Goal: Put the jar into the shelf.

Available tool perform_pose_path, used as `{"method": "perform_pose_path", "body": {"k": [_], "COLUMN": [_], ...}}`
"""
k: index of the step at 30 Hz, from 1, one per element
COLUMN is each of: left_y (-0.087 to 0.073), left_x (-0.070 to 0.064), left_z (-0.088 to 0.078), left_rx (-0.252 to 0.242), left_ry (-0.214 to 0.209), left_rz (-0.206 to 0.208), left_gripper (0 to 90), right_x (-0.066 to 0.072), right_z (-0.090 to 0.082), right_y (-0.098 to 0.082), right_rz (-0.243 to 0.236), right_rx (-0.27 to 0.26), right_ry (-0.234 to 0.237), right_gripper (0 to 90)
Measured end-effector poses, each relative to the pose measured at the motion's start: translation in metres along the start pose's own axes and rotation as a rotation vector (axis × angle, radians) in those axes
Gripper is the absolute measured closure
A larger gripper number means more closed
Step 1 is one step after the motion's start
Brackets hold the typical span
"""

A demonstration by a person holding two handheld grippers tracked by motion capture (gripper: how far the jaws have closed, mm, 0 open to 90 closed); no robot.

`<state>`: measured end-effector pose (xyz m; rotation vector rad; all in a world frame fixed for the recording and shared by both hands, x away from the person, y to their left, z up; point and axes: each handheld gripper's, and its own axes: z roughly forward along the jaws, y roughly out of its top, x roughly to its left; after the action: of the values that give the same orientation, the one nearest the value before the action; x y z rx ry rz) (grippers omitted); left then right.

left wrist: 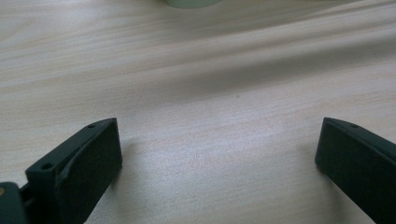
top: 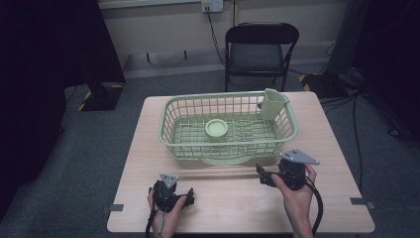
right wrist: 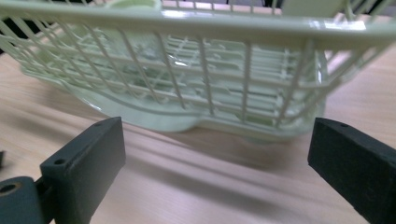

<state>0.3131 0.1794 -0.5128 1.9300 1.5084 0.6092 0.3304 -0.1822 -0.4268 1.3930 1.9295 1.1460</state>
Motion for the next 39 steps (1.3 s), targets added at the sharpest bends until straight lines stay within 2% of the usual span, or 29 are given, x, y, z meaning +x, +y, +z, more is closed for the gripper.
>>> {"method": "perform_pose_path", "body": {"k": [4,7,10,18,22,29,39], "left_y": [0.0,0.0,0.0,0.0,0.0,0.0,-0.001], "left_x": [0.0,0.0,-0.001,-0.001,-0.001,-0.001,-0.002], "left_z": [0.0,0.0,0.0,0.0,0.0,0.0,0.0], "left_rx": [0.001,0.0,0.0,-0.002,-0.002,-0.001,-0.002], "left_ry": [0.001,0.006,0.008,0.01,0.01,0.012,0.015], "left_rz": [-0.002,-0.007,-0.009,-0.01,-0.01,-0.013,-0.017], "left_gripper": [0.0,0.0,0.0,0.0,0.0,0.0,0.0], "right_x": [-0.006,-0.007,-0.008,-0.009,-0.013,-0.011,-0.01], "right_z": [0.002,0.004,0.009,0.015,0.016,0.023,0.031], "right_y": [-0.013,-0.026,-0.039,-0.061,-0.068,-0.072,-0.077], "right_rz": [0.037,0.054,0.078,0.072,0.063,0.019,0.029], "right_rx": [0.01,0.025,0.037,0.067,0.08,0.119,0.169], "right_ry": [0.006,-0.021,-0.009,-0.024,-0.056,-0.091,-0.097], "right_gripper": [3.1,3.1,3.1,3.2,3.3,4.0,4.0]}}
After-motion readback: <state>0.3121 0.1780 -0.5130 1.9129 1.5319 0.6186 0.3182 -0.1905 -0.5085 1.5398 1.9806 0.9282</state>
